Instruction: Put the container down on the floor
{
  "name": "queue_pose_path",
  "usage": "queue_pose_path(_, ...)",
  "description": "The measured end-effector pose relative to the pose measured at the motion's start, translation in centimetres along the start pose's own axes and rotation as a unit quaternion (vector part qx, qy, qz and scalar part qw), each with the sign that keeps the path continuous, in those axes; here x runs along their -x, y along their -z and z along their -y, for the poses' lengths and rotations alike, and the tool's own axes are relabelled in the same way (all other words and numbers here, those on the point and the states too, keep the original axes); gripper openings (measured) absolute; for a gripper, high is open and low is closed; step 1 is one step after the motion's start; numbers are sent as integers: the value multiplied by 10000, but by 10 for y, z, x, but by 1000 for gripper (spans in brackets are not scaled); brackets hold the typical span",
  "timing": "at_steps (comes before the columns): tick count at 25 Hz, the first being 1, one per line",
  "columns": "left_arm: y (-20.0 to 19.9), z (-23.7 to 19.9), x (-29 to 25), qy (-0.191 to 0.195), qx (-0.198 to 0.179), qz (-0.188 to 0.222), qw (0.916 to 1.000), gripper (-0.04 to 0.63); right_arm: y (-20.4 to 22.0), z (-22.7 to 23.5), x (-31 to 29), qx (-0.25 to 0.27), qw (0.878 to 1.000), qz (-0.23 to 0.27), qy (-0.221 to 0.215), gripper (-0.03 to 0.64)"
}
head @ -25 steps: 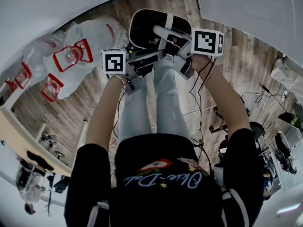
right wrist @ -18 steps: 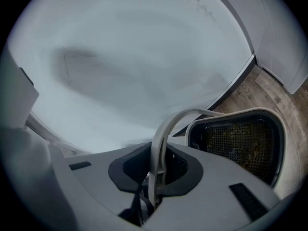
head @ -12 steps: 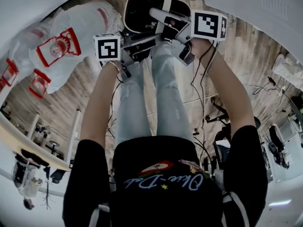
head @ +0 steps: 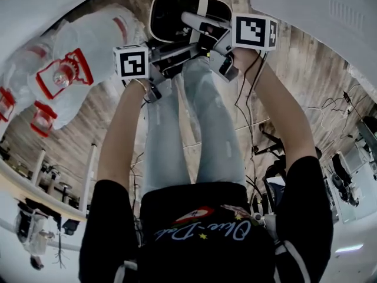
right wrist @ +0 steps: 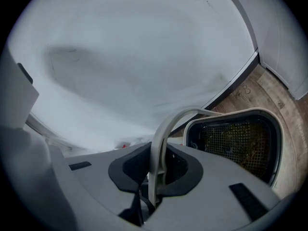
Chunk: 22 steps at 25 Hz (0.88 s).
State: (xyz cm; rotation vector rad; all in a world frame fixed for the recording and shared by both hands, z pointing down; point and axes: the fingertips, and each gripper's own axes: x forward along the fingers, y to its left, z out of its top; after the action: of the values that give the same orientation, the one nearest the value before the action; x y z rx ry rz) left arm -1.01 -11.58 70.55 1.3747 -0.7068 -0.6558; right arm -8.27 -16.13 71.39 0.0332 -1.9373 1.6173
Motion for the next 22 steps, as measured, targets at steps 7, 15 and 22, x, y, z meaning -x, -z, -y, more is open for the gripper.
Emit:
queue_pose_path(7, -14, -40, -8, 16, 62, -109, 9999, 71, -10, 38, -22, 7, 10000, 5, 42, 40)
queue_pose_path(15, -36, -69, -16, -27, 134, 76, 9999, 72, -26, 65, -42, 110, 9998, -90, 119, 40)
queue_pose_path(22, -37, -88, -19, -134, 15, 91, 9999, 74, -24, 80, -50, 217, 9994, -210, 180, 40)
